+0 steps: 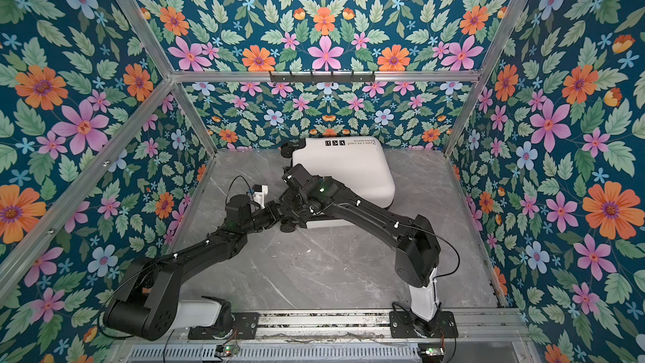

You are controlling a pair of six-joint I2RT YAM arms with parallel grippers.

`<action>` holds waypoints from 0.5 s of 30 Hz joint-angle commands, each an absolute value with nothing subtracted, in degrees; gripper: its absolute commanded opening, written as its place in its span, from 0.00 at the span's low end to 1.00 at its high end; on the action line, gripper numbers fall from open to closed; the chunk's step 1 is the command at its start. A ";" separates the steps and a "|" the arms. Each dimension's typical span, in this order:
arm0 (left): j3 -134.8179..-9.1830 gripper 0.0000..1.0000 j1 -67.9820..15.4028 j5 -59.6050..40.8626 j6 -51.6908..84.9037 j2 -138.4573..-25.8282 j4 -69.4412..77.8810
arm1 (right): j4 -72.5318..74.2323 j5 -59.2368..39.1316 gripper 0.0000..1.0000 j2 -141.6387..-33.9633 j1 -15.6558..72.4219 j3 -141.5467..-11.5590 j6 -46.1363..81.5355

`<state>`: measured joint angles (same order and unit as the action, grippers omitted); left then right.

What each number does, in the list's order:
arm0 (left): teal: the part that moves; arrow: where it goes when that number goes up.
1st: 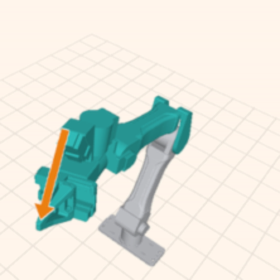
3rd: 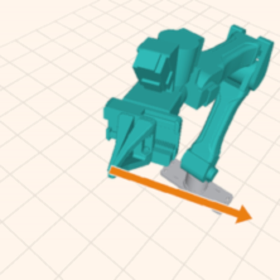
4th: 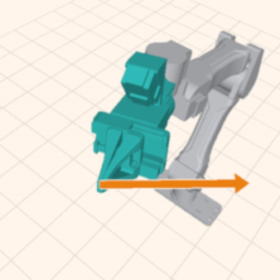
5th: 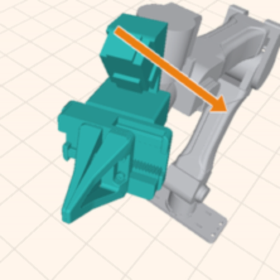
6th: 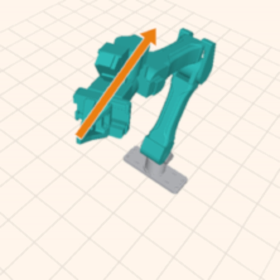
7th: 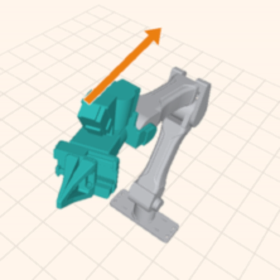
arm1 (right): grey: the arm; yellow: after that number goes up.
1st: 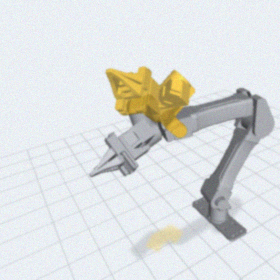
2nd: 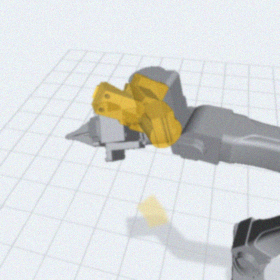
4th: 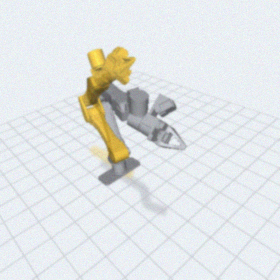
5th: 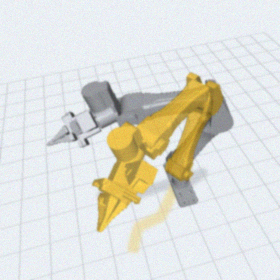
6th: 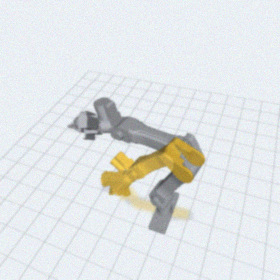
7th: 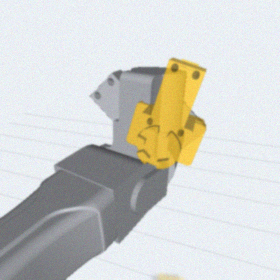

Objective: Pack the luggage

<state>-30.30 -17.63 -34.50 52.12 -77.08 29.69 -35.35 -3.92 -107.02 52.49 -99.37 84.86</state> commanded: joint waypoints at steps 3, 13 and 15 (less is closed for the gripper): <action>-30.39 0.00 -17.66 -37.04 51.24 -76.89 31.20 | -31.01 0.70 0.71 -104.90 52.81 -93.85 91.31; -30.14 0.00 -17.67 -38.36 51.02 -76.95 30.85 | -26.59 2.05 0.72 -109.19 52.82 -97.06 92.56; -29.98 0.00 -17.66 -38.45 51.04 -76.82 30.85 | -27.12 1.60 0.72 -110.43 52.73 -98.41 93.29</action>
